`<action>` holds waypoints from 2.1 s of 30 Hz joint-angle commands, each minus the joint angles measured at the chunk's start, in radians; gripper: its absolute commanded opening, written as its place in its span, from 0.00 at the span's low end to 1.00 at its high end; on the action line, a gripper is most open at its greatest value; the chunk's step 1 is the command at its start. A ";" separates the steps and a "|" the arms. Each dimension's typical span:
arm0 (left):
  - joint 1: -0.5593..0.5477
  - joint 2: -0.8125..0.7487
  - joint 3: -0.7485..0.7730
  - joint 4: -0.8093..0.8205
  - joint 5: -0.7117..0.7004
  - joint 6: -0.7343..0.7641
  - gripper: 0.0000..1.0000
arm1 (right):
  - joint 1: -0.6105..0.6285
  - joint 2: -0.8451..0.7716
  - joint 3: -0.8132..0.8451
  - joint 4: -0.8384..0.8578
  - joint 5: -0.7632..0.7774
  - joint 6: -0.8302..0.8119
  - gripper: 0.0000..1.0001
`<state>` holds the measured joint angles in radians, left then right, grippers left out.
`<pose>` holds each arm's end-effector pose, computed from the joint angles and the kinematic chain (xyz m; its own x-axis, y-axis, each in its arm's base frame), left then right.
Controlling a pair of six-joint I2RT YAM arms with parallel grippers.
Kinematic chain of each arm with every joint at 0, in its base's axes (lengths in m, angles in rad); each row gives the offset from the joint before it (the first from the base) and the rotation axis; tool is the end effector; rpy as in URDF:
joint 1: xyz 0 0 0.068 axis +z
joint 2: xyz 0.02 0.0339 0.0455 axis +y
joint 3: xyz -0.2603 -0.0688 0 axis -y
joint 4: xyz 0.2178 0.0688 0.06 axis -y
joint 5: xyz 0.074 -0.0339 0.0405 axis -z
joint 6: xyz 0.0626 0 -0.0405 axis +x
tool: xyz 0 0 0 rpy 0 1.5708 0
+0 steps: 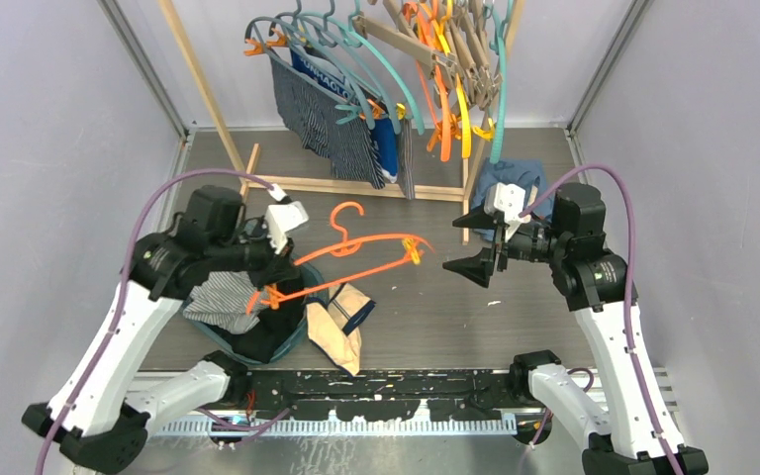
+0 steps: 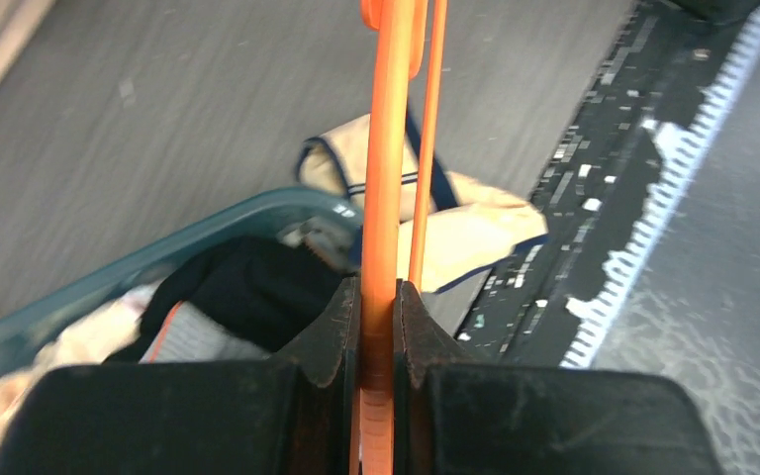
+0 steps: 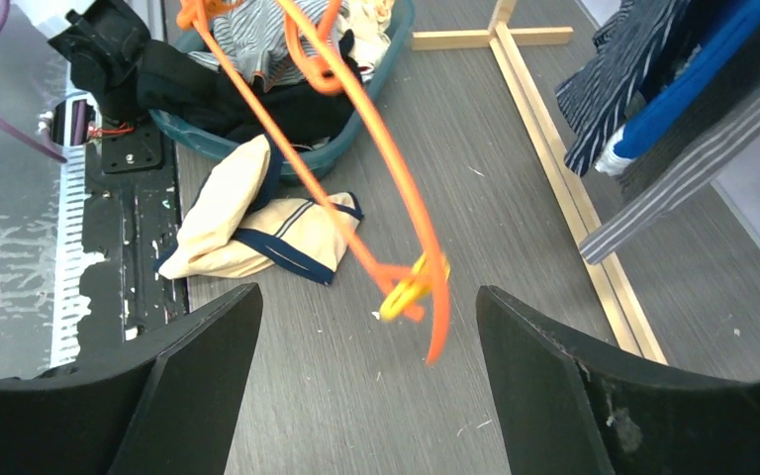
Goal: Remove the underwear clipped to the hanger
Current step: Place the hanger at the clothesline.
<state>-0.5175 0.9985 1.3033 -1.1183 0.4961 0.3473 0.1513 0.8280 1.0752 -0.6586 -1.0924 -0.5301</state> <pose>0.1221 -0.1038 0.3611 -0.3490 0.5431 -0.7637 0.8913 0.4442 -0.0914 0.1248 0.0752 0.3756 0.1007 -0.2201 -0.9703 -0.9537 0.2564 -0.1572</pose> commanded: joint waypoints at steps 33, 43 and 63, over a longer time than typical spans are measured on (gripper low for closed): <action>0.266 0.260 0.602 0.185 -0.939 0.141 0.00 | -0.024 -0.085 -0.294 0.164 0.257 0.076 0.90; 0.404 0.468 0.856 0.177 -0.834 0.040 0.00 | -0.024 -0.096 -0.298 0.159 0.233 0.080 0.90; 0.444 0.558 0.882 0.397 -0.639 -0.079 0.00 | -0.025 -0.108 -0.296 0.143 0.202 0.073 0.90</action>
<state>-0.0780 1.5566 2.1464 -0.8562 -0.1833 0.3107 0.1287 0.7387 0.7681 -0.5461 -0.8627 -0.4633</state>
